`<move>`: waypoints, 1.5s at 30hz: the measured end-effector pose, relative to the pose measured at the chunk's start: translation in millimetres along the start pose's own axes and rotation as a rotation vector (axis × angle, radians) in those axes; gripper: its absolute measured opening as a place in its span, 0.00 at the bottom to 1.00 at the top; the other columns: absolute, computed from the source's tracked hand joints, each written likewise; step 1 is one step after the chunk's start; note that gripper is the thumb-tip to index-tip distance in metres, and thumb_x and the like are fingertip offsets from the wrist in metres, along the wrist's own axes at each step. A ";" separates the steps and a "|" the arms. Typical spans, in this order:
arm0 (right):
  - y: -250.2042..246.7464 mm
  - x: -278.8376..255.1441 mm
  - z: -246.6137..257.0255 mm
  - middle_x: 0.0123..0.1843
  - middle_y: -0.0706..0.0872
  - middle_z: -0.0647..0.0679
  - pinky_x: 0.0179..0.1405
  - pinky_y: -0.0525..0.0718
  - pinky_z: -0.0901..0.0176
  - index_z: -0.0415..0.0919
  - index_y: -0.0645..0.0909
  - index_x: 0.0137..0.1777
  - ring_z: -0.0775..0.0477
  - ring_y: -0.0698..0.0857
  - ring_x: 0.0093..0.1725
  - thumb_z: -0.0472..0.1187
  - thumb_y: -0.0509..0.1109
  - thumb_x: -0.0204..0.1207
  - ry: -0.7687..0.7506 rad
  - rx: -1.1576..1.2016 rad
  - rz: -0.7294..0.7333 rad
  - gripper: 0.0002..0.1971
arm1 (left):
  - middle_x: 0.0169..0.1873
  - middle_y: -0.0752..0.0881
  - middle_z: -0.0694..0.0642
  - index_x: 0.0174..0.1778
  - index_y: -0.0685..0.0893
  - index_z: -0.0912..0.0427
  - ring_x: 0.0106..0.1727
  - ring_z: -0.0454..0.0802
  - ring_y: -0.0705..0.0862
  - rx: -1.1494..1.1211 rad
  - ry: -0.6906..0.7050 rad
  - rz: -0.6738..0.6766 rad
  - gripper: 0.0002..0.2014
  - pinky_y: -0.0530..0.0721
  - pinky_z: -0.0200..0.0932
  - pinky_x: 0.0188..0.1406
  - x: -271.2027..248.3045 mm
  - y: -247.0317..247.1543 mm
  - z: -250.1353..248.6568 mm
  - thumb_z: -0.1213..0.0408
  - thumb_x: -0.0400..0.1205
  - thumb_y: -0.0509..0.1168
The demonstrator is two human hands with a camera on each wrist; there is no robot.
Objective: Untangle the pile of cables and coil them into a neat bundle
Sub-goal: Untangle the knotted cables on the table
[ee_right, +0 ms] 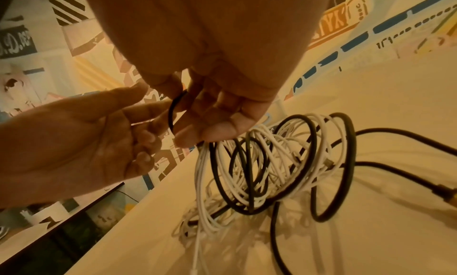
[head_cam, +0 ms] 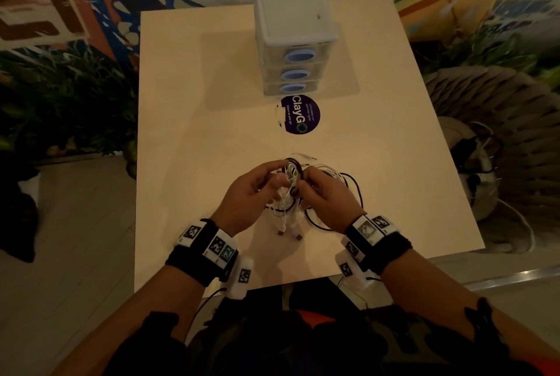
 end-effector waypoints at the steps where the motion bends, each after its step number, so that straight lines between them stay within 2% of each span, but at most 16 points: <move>1: 0.1 -0.8 0.8 0.38 0.85 0.51 0.40 0.85 0.40 0.50 0.75 0.46 0.45 0.87 0.37 0.52 0.62 0.85 -0.016 -0.016 0.006 0.09 | 0.47 0.92 0.55 0.71 0.83 0.50 0.38 0.45 0.85 -0.034 -0.014 -0.008 0.15 0.83 0.37 0.41 1.0 1.2 -3.5 0.57 0.88 0.63; 3: 1.0 -2.3 3.5 0.36 0.81 0.56 0.37 0.82 0.48 0.53 0.74 0.44 0.50 0.82 0.37 0.46 0.65 0.85 -0.079 -0.091 0.018 0.07 | 0.44 0.91 0.54 0.70 0.85 0.54 0.36 0.46 0.84 -0.066 -0.051 -0.012 0.18 0.82 0.39 0.39 2.8 3.0 -8.3 0.53 0.87 0.63; 5: 2.1 -3.2 7.2 0.39 0.79 0.58 0.37 0.79 0.53 0.53 0.77 0.47 0.53 0.79 0.38 0.47 0.65 0.84 -0.142 -0.157 0.048 0.04 | 0.41 0.90 0.55 0.67 0.87 0.55 0.36 0.45 0.84 -0.049 -0.066 0.003 0.19 0.82 0.38 0.39 5.4 2.8 -10.7 0.52 0.84 0.67; 10: 5.8 -2.1 6.4 0.44 0.78 0.59 0.37 0.72 0.63 0.51 0.81 0.56 0.58 0.76 0.40 0.50 0.65 0.85 -0.184 -0.221 0.068 0.06 | 0.39 0.93 0.51 0.53 0.92 0.61 0.40 0.41 0.89 0.041 -0.033 0.024 0.05 0.83 0.34 0.43 9.2 0.7 -13.4 0.67 0.83 0.73; 14: 6.1 -0.8 1.5 0.47 0.83 0.60 0.35 0.70 0.71 0.55 0.79 0.66 0.68 0.78 0.38 0.52 0.65 0.85 -0.110 -0.207 0.151 0.12 | 0.39 0.91 0.47 0.51 0.92 0.56 0.38 0.42 0.86 0.089 0.043 -0.087 0.05 0.84 0.38 0.39 6.5 -6.6 -15.2 0.68 0.84 0.72; 16: 6.6 -0.2 -1.0 0.49 0.84 0.60 0.37 0.72 0.70 0.55 0.77 0.69 0.66 0.79 0.39 0.52 0.67 0.85 -0.103 -0.207 0.168 0.15 | 0.43 0.91 0.47 0.51 0.92 0.54 0.42 0.45 0.87 0.136 0.086 -0.085 0.06 0.87 0.43 0.42 2.3 -6.7 -16.9 0.69 0.83 0.73; 20: 8.4 5.1 -7.0 0.53 0.87 0.55 0.42 0.77 0.61 0.54 0.78 0.69 0.56 0.82 0.44 0.50 0.68 0.82 -0.080 -0.232 0.175 0.16 | 0.47 0.88 0.46 0.47 0.92 0.53 0.47 0.49 0.88 0.249 0.187 -0.039 0.09 0.87 0.41 0.41 -5.9 2.1 -21.9 0.73 0.79 0.75; 26: 5.6 9.7 -14.1 0.55 0.87 0.58 0.43 0.76 0.60 0.60 0.79 0.69 0.55 0.82 0.48 0.50 0.67 0.83 -0.012 -0.348 0.155 0.16 | 0.45 0.91 0.49 0.48 0.92 0.59 0.48 0.50 0.91 0.200 0.223 -0.066 0.12 0.89 0.41 0.49 -10.2 2.6 -25.6 0.80 0.78 0.72; 29: 0.3 13.8 -17.0 0.48 0.85 0.61 0.43 0.80 0.58 0.61 0.82 0.65 0.54 0.85 0.48 0.53 0.65 0.85 0.017 -0.343 0.098 0.12 | 0.44 0.91 0.46 0.47 0.90 0.58 0.48 0.48 0.90 0.202 0.227 -0.117 0.12 0.89 0.41 0.49 -10.5 -2.6 -29.2 0.80 0.78 0.71; 31: -3.2 15.6 -17.9 0.44 0.82 0.63 0.41 0.77 0.60 0.60 0.84 0.63 0.56 0.83 0.45 0.55 0.65 0.85 0.008 -0.320 0.045 0.11 | 0.42 0.89 0.44 0.45 0.88 0.54 0.48 0.46 0.89 0.226 0.212 -0.183 0.12 0.86 0.36 0.49 -9.3 -7.0 -29.2 0.78 0.78 0.70; 33: -6.5 17.6 -18.1 0.43 0.82 0.62 0.40 0.77 0.59 0.58 0.85 0.61 0.54 0.83 0.44 0.55 0.65 0.85 -0.011 -0.318 0.001 0.11 | 0.41 0.88 0.43 0.44 0.84 0.51 0.46 0.44 0.87 0.274 0.148 -0.226 0.12 0.84 0.34 0.48 -6.2 -11.7 -20.4 0.75 0.79 0.68; 35: -8.7 16.4 -15.9 0.43 0.84 0.61 0.41 0.82 0.57 0.56 0.85 0.63 0.55 0.85 0.43 0.54 0.66 0.85 -0.017 -0.286 0.011 0.12 | 0.39 0.87 0.45 0.43 0.82 0.49 0.44 0.47 0.87 0.303 0.028 -0.243 0.12 0.86 0.41 0.46 -1.1 -14.3 -6.0 0.74 0.81 0.67; 37: -12.1 15.1 -16.5 0.42 0.85 0.63 0.40 0.82 0.57 0.52 0.83 0.66 0.59 0.84 0.39 0.51 0.67 0.85 -0.003 -0.181 -0.029 0.13 | 0.39 0.88 0.52 0.42 0.80 0.54 0.45 0.52 0.90 0.221 -0.115 -0.260 0.10 0.89 0.50 0.48 2.8 -12.0 7.7 0.75 0.83 0.64; 40: -26.4 16.5 -26.8 0.43 0.84 0.61 0.39 0.82 0.59 0.54 0.77 0.71 0.59 0.85 0.39 0.46 0.68 0.84 0.122 -0.016 -0.179 0.16 | 0.39 0.87 0.59 0.40 0.78 0.64 0.45 0.55 0.90 0.017 -0.261 -0.281 0.13 0.88 0.44 0.42 7.6 -0.2 17.3 0.84 0.83 0.56; 43: -31.7 23.4 -39.0 0.47 0.83 0.51 0.49 0.81 0.54 0.52 0.83 0.63 0.49 0.84 0.49 0.45 0.69 0.83 0.146 -0.186 -0.058 0.10 | 0.42 0.86 0.58 0.53 0.83 0.67 0.37 0.54 0.86 -0.120 -0.369 -0.258 0.16 0.85 0.39 0.29 11.7 14.6 15.5 0.86 0.84 0.53; 45: -30.6 25.9 -43.1 0.47 0.82 0.49 0.53 0.81 0.51 0.52 0.85 0.59 0.47 0.82 0.50 0.46 0.70 0.81 0.116 -0.274 0.031 0.08 | 0.44 0.86 0.56 0.63 0.83 0.60 0.34 0.51 0.85 -0.160 -0.457 -0.232 0.19 0.84 0.43 0.29 15.2 23.0 15.2 0.82 0.86 0.54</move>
Point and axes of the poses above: each hand's wrist, its own x-axis towards the middle knuckle, its own y-axis out of the palm, z = x × y, the point moved 3 cm from there along x, towards the middle knuckle
